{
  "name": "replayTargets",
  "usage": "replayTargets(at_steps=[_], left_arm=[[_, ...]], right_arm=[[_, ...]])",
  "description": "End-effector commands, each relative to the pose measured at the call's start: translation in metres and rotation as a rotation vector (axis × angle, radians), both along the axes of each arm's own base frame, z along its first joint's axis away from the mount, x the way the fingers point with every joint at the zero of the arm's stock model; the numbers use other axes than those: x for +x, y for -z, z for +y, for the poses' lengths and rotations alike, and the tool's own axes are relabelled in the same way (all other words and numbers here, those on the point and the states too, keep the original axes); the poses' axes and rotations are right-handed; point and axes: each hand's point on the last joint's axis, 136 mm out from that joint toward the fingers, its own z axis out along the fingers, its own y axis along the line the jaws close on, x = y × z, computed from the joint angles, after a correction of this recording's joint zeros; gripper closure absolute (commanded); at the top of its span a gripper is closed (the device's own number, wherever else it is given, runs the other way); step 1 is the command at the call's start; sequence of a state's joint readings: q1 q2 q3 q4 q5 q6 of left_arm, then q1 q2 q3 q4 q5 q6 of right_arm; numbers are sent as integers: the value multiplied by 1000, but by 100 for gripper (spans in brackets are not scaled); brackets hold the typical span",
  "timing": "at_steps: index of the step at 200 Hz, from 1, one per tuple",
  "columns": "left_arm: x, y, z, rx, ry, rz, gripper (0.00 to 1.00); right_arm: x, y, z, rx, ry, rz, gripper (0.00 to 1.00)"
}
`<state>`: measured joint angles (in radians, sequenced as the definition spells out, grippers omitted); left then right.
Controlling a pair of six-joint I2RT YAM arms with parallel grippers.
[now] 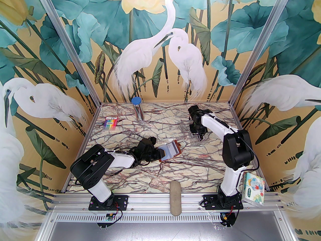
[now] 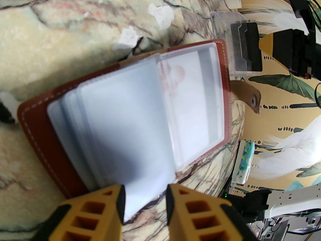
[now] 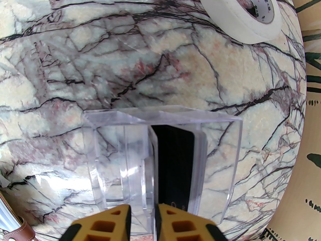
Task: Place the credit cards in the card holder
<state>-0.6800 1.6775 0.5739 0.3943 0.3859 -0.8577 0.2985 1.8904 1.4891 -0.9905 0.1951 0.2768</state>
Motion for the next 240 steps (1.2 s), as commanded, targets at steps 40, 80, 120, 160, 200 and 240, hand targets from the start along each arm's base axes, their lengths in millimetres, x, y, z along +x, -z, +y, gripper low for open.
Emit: replayTargets(at_steps=[40, 80, 120, 160, 200, 240], left_arm=[[-14, 32, 14, 82, -11, 94, 65], [-13, 32, 14, 81, -11, 92, 65], [-14, 32, 14, 84, -12, 93, 65], [-13, 33, 14, 84, -11, 96, 65], [-13, 32, 14, 83, -11, 95, 65], [-13, 32, 14, 83, -11, 95, 65]], right_arm=[[-3, 0, -2, 16, 26, 2, 75], [-3, 3, -3, 26, 33, 11, 75], [-3, 5, -13, -40, 45, 22, 75], [-4, 5, -4, -23, 8, 38, 76], [-7, 10, -3, -61, -22, 72, 77], [-11, 16, -2, -111, -53, 106, 77]])
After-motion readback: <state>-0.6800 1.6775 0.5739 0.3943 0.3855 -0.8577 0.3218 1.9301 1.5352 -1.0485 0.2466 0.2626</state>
